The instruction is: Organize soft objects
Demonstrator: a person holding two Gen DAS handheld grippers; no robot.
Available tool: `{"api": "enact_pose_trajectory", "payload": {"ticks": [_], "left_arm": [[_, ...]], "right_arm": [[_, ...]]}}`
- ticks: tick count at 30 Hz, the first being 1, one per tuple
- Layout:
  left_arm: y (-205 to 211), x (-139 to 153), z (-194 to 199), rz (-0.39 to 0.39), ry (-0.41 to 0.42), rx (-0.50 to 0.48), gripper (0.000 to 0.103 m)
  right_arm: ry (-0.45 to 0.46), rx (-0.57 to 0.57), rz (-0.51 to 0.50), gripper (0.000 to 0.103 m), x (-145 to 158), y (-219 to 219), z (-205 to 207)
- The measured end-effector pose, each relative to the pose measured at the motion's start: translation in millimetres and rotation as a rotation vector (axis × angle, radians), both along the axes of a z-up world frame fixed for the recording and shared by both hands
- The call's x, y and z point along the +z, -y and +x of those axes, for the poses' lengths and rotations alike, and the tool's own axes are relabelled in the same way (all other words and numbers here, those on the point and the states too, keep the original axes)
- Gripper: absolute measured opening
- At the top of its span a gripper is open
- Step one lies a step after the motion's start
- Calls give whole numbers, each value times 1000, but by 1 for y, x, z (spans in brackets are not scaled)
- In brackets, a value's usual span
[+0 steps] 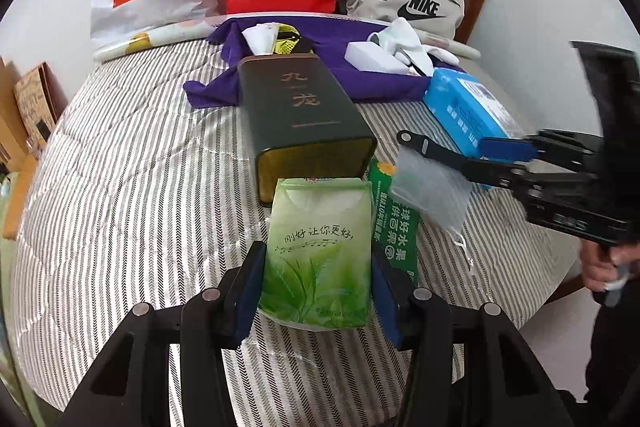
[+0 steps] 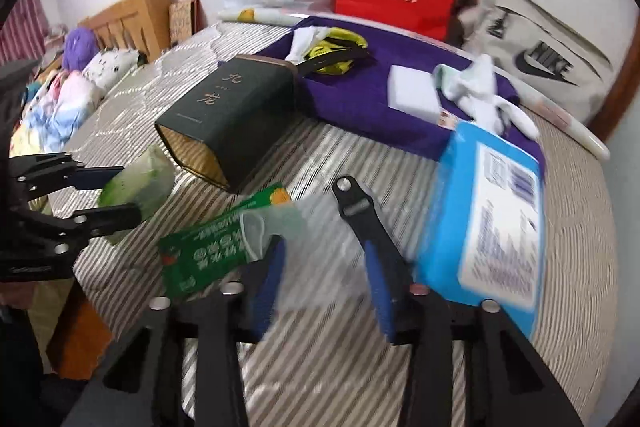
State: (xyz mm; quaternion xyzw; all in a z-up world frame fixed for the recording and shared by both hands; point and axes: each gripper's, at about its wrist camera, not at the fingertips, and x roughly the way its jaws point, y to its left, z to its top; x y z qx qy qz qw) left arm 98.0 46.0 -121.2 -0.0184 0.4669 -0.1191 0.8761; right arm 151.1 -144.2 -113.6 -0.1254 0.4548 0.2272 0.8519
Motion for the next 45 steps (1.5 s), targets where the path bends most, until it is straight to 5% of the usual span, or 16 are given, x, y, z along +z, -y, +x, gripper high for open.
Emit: {"api": "enact_pose_trajectory", "payload": {"ticks": [13, 16, 18, 19, 26, 33, 36, 38, 45], "left_arm": [[-20, -7, 13, -119, -14, 15, 48], [-22, -7, 14, -133, -15, 10, 48], [-24, -8, 13, -145, -14, 7, 48], [-25, -9, 13, -147, -14, 5, 48], [-27, -13, 12, -160, -21, 5, 48], [-30, -12, 9, -150, -21, 18, 48], [-33, -10, 7, -155, -15, 24, 48], [-35, -8, 6, -158, -10, 30, 48], [-37, -7, 7, -171, -7, 24, 48]], "right_arm": [[-72, -13, -190, 36, -40, -34, 53], [-93, -24, -171, 36, -43, -36, 59], [-113, -29, -144, 31, -43, -33, 62], [-107, -33, -147, 20, -43, -32, 64], [-105, -23, -77, 0, -35, -21, 55], [-90, -36, -56, 2, -25, -18, 45], [-85, -31, -60, 15, -24, -20, 52], [-87, -32, -73, 34, -27, -23, 61], [-120, -21, -122, 37, -46, -33, 75]]}}
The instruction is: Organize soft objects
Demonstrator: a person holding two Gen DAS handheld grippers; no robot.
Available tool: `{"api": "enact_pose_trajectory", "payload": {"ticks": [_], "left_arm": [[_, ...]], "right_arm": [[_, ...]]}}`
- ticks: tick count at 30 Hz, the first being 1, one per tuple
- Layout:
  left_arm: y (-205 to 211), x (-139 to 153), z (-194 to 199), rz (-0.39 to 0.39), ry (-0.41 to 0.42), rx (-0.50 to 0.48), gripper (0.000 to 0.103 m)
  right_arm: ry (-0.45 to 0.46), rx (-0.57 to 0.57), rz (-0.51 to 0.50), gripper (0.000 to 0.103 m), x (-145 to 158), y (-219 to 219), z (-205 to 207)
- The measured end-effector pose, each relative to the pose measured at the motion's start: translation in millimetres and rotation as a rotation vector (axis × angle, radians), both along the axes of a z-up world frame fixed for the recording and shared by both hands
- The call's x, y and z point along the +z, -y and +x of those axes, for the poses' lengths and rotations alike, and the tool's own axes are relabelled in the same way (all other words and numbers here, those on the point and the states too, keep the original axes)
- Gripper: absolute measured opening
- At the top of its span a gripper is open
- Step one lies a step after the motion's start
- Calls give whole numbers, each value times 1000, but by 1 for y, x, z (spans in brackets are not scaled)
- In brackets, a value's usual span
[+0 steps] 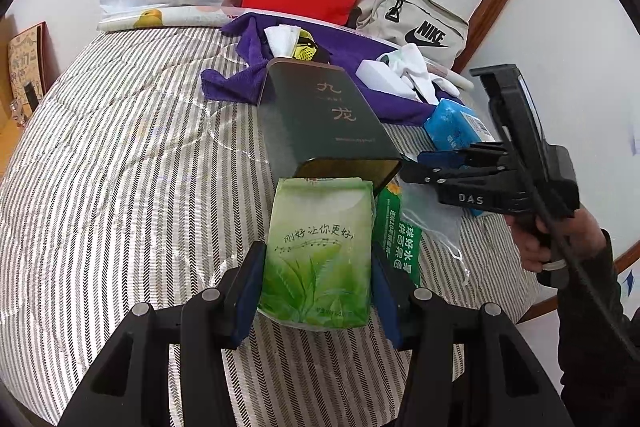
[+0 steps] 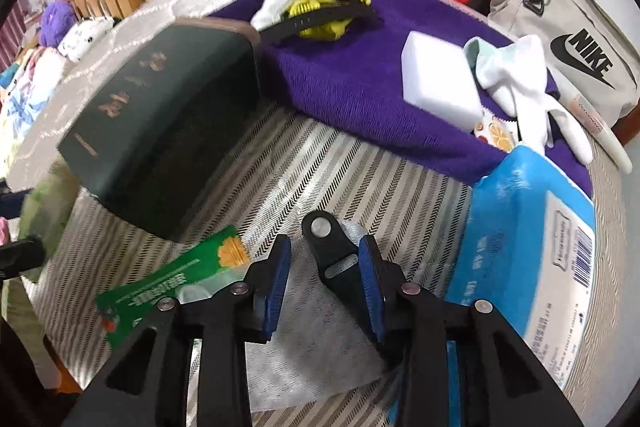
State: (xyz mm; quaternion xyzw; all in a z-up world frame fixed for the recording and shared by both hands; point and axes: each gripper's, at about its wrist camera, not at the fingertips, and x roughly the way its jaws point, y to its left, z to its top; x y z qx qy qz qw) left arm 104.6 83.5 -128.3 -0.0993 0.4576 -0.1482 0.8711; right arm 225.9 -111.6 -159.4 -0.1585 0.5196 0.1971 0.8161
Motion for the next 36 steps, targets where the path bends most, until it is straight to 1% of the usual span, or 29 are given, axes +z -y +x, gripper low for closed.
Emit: {"api": "enact_pose_trajectory", "payload": {"ticks": [3, 5, 6, 7, 8, 11, 14, 19, 23, 27, 30, 32, 33, 36], "left_arm": [[-1, 0, 0, -5, 0, 0, 48], [-2, -1, 0, -9, -3, 3, 48], [-2, -2, 0, -11, -3, 3, 48], [-3, -2, 0, -12, -4, 4, 48], [-3, -2, 0, -12, -6, 6, 48], [-4, -3, -2, -8, -9, 14, 48], [-5, -1, -4, 0, -6, 24, 48], [-5, 0, -7, -2, -2, 36, 48], [0, 3, -10, 12, 1, 37, 48], [5, 7, -16, 24, 5, 36, 48], [9, 8, -20, 32, 3, 39, 48], [13, 8, -24, 42, 3, 43, 48], [15, 8, -26, 45, 3, 44, 48], [20, 6, -30, 50, -4, 45, 48]], "right_arm": [[-4, -13, 13, 38, -2, 0, 2], [7, -11, 9, 25, -2, 1, 2], [13, -9, 13, 22, 0, 2, 2], [9, -6, 36, 13, 2, 4, 2], [17, -6, 47, 10, 6, 5, 1], [43, -8, 48, 4, 15, 5, 0], [54, -18, 80, 3, 25, 9, -4], [107, -39, 139, 3, 52, 23, -24], [149, -64, 181, 3, 73, 38, -40], [188, -83, 236, 3, 97, 59, -66], [208, -89, 246, 3, 110, 76, -91], [215, -88, 232, 3, 111, 86, -108], [204, -87, 221, 3, 109, 92, -118], [163, -95, 177, 3, 91, 105, -136]]}}
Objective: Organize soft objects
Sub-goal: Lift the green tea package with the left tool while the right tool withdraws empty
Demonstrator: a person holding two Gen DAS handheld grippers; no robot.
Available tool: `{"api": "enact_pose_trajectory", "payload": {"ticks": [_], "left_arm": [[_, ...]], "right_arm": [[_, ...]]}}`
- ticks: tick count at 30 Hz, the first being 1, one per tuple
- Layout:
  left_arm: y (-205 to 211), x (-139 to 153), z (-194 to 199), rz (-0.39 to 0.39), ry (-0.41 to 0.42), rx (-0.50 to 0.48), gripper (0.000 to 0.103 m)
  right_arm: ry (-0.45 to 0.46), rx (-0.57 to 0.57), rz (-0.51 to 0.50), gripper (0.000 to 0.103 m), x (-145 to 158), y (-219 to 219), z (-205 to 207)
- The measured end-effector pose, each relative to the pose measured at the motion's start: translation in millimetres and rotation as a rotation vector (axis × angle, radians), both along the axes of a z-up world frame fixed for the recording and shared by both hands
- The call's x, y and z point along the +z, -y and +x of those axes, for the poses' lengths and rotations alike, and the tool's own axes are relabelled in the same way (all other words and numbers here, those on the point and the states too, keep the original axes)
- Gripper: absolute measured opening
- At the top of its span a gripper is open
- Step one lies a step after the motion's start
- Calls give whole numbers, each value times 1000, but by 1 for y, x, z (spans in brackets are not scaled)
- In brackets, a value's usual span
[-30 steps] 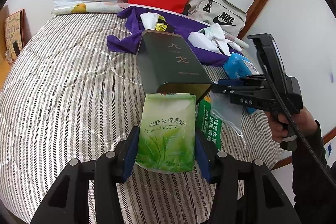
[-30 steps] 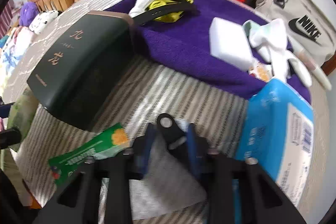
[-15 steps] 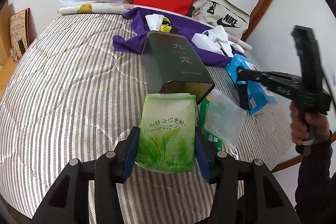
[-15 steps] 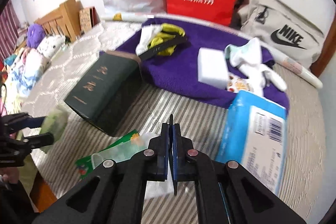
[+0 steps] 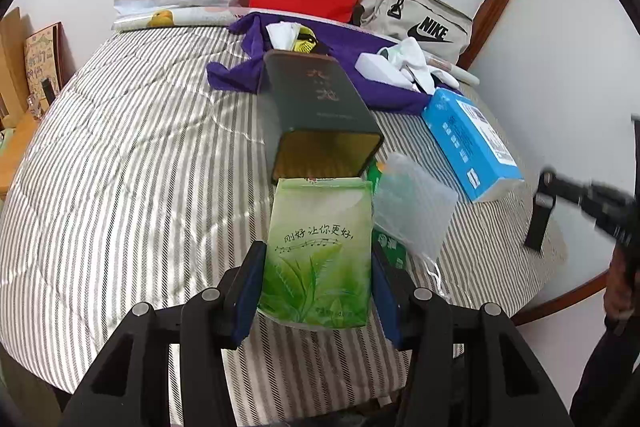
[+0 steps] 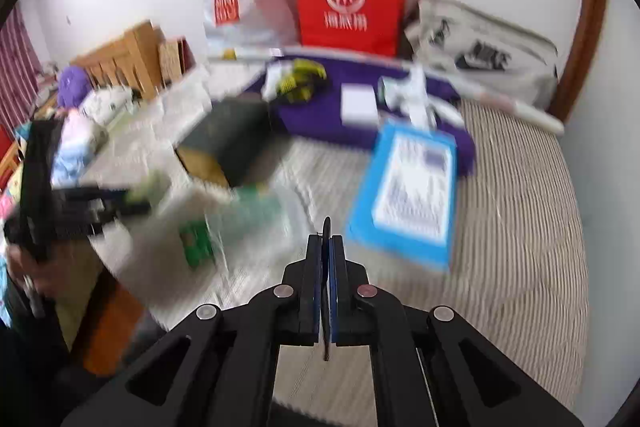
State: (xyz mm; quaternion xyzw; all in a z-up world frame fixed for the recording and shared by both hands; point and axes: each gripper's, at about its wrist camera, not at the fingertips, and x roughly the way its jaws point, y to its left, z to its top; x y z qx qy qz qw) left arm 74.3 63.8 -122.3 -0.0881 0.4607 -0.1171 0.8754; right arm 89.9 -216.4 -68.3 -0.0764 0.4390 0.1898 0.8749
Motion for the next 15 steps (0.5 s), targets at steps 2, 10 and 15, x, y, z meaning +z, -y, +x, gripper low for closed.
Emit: {"api": "enact_pose_trajectory", "payload": {"ticks": [2, 10, 15], "left_arm": [[4, -1, -3, 6, 1, -3, 48], [16, -4, -2, 32, -21, 1, 48], [20, -4, -1, 40, -26, -3, 48]], "right_arm": [[-39, -17, -20, 3, -15, 10, -7], [-113, -79, 56, 3, -53, 34, 14], [-158, -73, 62, 5, -73, 31, 26]]}}
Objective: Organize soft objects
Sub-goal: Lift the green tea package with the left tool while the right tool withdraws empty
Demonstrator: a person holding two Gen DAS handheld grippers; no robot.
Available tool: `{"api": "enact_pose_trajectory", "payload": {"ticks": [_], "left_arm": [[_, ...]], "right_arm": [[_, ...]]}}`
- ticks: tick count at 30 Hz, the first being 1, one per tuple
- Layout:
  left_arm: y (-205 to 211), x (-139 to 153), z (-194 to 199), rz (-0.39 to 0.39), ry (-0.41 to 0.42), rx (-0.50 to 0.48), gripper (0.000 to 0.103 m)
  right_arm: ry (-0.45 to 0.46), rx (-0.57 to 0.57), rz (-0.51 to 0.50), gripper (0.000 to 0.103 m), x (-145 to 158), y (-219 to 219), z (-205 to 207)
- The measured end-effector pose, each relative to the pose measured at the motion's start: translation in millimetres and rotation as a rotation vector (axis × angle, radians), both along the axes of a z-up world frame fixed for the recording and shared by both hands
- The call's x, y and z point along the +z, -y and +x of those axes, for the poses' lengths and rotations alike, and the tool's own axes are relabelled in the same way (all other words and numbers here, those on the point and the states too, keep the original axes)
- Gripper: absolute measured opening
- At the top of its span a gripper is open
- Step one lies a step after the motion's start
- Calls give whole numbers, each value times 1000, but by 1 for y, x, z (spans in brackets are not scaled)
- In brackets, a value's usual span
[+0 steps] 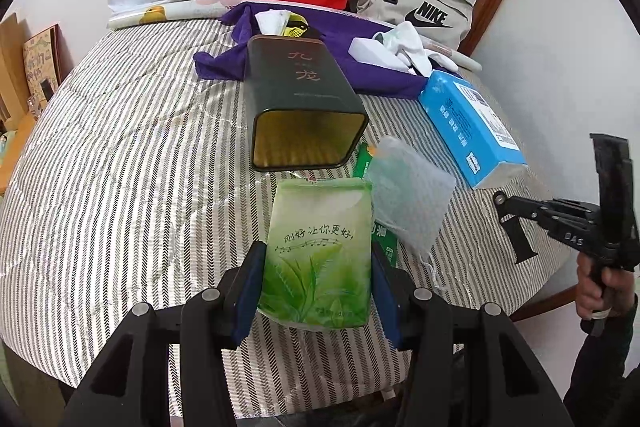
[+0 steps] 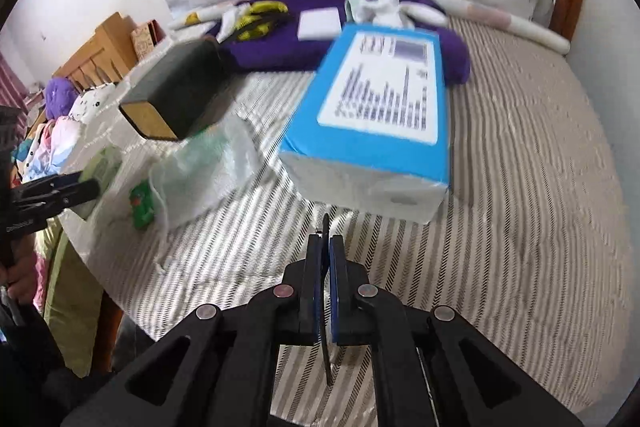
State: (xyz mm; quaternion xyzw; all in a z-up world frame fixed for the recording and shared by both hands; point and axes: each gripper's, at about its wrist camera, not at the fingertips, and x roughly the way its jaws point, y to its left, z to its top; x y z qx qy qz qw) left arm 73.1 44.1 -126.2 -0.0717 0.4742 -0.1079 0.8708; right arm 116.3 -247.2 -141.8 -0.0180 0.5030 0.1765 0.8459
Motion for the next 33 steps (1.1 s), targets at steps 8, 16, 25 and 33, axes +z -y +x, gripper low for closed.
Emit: {"api": "enact_pose_trajectory", "payload": {"ticks": [8, 16, 25, 33], "left_arm": [[4, -4, 2, 12, -9, -7, 48], [14, -15, 1, 84, 40, 12, 48], [17, -24, 1, 113, 50, 27, 48], [15, -30, 4, 65, 31, 57, 52]], "right_arm": [[-25, 7, 9, 7, -14, 2, -14], [13, -19, 49, 4, -25, 10, -31], [82, -29, 63, 3, -28, 11, -36], [104, -62, 124, 4, -31, 16, -37]]}}
